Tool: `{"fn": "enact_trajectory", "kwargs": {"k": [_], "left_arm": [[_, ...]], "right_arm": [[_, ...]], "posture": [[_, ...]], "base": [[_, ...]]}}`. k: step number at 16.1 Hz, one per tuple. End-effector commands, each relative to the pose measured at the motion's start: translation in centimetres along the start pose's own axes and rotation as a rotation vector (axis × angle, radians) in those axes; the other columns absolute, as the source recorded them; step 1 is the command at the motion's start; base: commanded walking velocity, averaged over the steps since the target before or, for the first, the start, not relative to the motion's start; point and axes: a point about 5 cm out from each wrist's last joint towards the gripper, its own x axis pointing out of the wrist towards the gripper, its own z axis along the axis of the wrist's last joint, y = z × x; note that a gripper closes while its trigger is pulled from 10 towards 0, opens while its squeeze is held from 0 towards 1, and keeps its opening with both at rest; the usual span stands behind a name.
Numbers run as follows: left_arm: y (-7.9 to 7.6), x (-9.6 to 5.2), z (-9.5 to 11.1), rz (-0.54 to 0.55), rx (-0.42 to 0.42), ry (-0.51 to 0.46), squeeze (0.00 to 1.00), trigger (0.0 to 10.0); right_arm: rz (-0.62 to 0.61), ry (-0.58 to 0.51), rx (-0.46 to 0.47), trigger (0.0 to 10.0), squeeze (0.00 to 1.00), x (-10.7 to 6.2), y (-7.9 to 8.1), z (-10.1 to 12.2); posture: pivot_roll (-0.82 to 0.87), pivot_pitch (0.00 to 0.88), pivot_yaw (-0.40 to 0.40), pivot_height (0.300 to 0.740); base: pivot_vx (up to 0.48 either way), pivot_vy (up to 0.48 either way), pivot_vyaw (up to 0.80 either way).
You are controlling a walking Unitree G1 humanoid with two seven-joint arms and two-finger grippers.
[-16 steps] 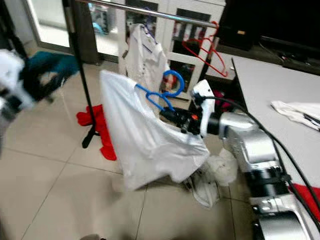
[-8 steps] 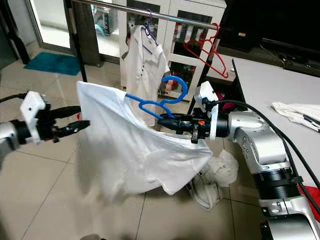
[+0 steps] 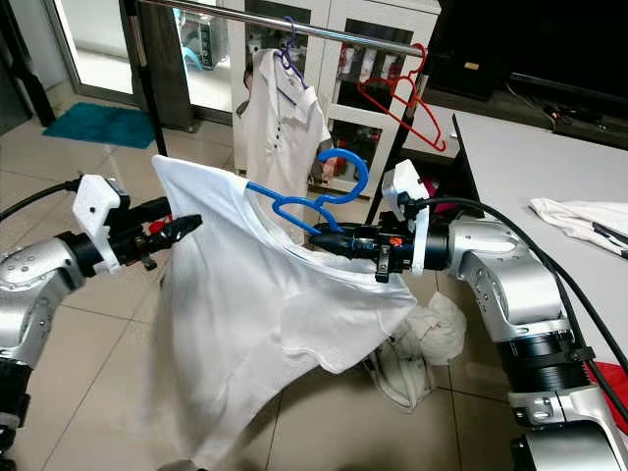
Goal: Hang hanger
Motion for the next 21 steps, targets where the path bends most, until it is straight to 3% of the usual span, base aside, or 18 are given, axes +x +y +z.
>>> {"fn": "enact_trajectory", "kwargs": {"k": [1, 6, 14, 19, 21], "left_arm": [[0.0, 0.2, 0.1, 0.013, 0.015, -0.011, 0.0, 0.0], [-0.4, 0.8, -0.3, 0.142, 0.052, -0.042, 0.0, 0.0], [-1.2, 1.1, -1.2, 0.237, 0.057, -0.057, 0.0, 0.0], [0.6, 0.2, -1.4, 0.415, 0.129, -0.008, 0.0, 0.0], [1.2, -0.2, -1.4, 0.475, 0.154, 0.009, 0.0, 0.0]], "right_arm": [[0.005, -0.034, -0.03, 10.0, 0.0, -0.3, 0.1, 0.7], [-0.01, -0.029, -0.02, 10.0, 0.0, 0.2, -0.1, 0.3], [-0.037, -0.027, 0.0, 10.0, 0.0, 0.8, -0.1, -0.1], [-0.197, 0.084, 0.087, 10.0, 0.0, 1.8, -1.0, -2.3], [-0.339, 0.143, 0.135, 10.0, 0.0, 1.8, -2.0, -3.6]], "posture": [[-0.04, 0.0, -0.097, 0.74], [-0.04, 0.0, -0.098, 0.74], [-0.04, 0.0, -0.092, 0.74], [-0.04, 0.0, -0.102, 0.74], [-0.04, 0.0, -0.103, 0.74]], "base": [[0.0, 0.0, 0.0], [0.0, 0.0, 0.0], [0.0, 0.0, 0.0], [0.0, 0.0, 0.0], [0.0, 0.0, 0.0]]}}
